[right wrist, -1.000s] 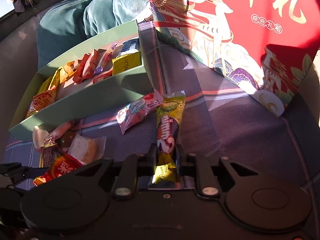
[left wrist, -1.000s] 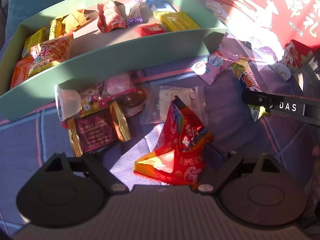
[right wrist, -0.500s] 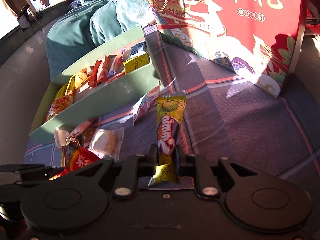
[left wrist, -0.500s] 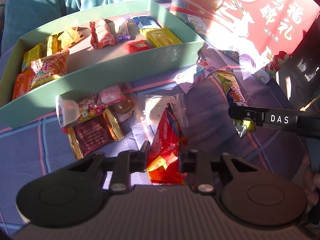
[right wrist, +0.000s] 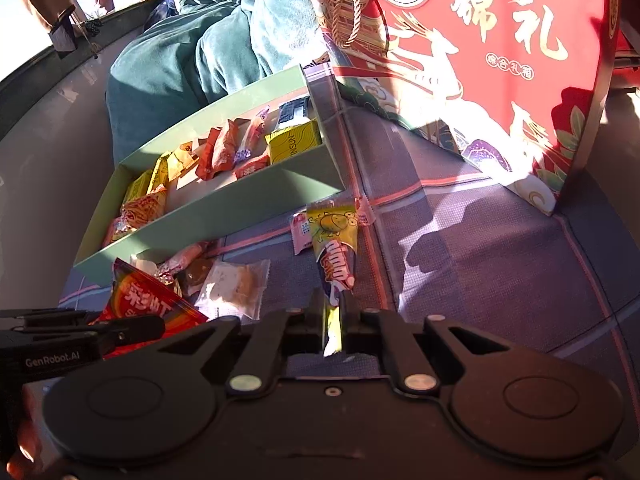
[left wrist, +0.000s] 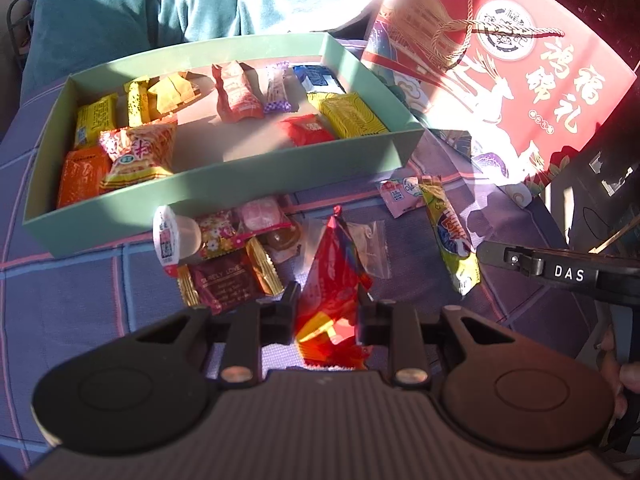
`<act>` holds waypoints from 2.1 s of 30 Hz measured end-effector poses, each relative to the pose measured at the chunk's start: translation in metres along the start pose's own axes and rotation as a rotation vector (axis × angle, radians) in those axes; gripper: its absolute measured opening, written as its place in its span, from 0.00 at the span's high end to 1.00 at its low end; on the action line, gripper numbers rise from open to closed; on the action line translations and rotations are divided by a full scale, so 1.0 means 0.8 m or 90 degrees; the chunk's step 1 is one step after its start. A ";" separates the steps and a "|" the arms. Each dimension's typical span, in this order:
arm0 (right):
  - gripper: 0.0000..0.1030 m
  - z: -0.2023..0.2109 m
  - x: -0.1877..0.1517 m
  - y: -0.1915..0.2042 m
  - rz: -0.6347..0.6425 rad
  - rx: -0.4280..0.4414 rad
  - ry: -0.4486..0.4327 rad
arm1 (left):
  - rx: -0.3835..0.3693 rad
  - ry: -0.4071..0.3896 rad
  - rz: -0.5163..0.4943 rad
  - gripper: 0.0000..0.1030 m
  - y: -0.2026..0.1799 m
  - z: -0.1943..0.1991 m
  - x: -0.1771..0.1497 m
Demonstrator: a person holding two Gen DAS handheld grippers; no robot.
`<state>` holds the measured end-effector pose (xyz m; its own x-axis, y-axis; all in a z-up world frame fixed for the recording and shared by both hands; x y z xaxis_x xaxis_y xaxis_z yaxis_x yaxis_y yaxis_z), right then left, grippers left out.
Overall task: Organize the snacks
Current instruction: 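Grasp the red Skittles bag with the left gripper while the right grasps a yellow-green stick candy, then lower the Skittles bag and stick candy into the green box and open both grippers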
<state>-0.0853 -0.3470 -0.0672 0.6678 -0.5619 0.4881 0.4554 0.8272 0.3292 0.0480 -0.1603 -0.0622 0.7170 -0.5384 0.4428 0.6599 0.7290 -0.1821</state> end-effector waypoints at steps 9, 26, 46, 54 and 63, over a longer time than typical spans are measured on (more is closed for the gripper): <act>0.59 -0.034 0.016 0.002 0.037 -0.031 0.012 | -0.004 0.030 0.021 0.75 0.013 -0.014 -0.014; 0.90 -0.031 0.018 0.013 0.051 -0.005 0.020 | -0.034 0.039 0.040 0.75 0.019 -0.027 -0.008; 0.90 -0.116 0.182 0.150 0.062 0.107 0.028 | 0.000 -0.040 0.101 0.75 0.116 -0.032 0.152; 0.31 -0.145 0.184 0.159 0.079 0.091 0.042 | 0.063 -0.049 0.068 0.18 0.123 -0.049 0.157; 0.00 -0.102 0.190 0.151 0.090 0.073 -0.027 | 0.078 -0.083 0.082 0.00 0.121 -0.015 0.151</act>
<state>0.1193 -0.3325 -0.0188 0.6939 -0.4408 0.5694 0.2869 0.8945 0.3428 0.2012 -0.1600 -0.0367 0.7526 -0.3842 0.5347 0.5273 0.8380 -0.1401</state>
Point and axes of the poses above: each gripper's, at about its wrist camera, not at the fingertips, and z roughly against the way its jaws point, y to its left, x to its top, the point moved 5 cm from there along -z, roughly the way its jaws point, and after that the axes turned 4 degrees about y, right-handed, at the moved point
